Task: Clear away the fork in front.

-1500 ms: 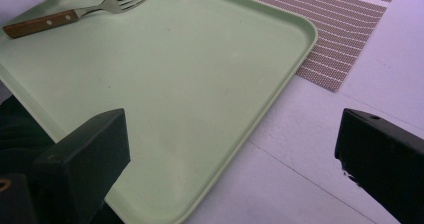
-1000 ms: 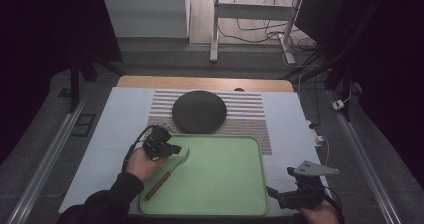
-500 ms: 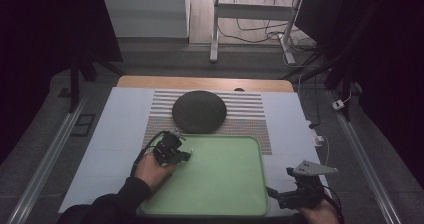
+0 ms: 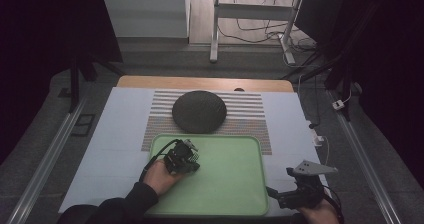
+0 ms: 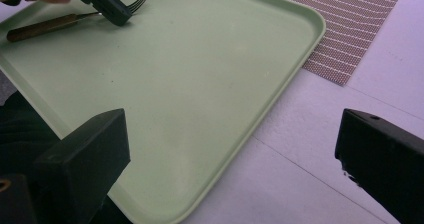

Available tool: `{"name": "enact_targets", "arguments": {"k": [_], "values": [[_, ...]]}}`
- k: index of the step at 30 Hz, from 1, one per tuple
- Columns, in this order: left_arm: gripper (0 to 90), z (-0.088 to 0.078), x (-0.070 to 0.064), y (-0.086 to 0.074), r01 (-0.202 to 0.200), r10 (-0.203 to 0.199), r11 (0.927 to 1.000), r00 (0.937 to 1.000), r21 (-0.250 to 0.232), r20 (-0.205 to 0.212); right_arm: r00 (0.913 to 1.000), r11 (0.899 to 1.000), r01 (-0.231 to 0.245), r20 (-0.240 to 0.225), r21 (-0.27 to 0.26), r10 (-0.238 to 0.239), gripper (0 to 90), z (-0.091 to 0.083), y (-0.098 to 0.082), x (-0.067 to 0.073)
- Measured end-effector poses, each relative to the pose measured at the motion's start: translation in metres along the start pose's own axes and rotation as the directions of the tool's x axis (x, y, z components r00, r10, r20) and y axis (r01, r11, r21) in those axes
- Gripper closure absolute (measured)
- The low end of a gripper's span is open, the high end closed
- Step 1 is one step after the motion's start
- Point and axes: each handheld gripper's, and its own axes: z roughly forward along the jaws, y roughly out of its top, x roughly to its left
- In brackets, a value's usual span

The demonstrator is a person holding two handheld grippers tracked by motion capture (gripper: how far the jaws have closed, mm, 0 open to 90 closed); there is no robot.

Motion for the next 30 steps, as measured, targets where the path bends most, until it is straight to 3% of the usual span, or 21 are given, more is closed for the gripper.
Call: {"name": "enact_targets", "arguments": {"k": [3, 9, 20, 27, 30], "values": [[88.4, -0.003, 0.004, -0.002, 0.001, -0.001, 1.0, 0.9988, -0.005, -0.049, 1.0, 1.0, 0.0, -0.002, 0.001, 0.0, 0.9, 0.0, 0.0, 0.0], [88.4, -0.011, 0.025, -0.008, 0.079, -0.079, 0.9969, 0.9933, -0.008, -0.084, 1.0, 1.0, -0.001, -0.005, 0.004, 0.001, 0.9, 0.001, 0.0, 0.0], [88.4, -0.029, 0.063, -0.025, 0.206, -0.207, 0.9784, 0.9756, -0.015, -0.074, 0.9999, 1.0, 0.0, -0.017, 0.016, 0.0, 0.9, 0.001, 0.0, -0.001], [88.3, -0.038, 0.078, -0.033, 0.248, -0.248, 0.9688, 0.9636, -0.012, -0.101, 0.9999, 1.0, 0.001, -0.014, 0.02, 0.0, 0.9, 0.002, 0.001, 0.0], [87.9, -0.039, 0.081, -0.035, 0.256, -0.257, 0.9665, 0.9614, -0.021, -0.099, 0.9999, 1.0, 0.001, -0.015, 0.019, -0.001, 0.9, 0.002, 0.0, 0.0]]}}
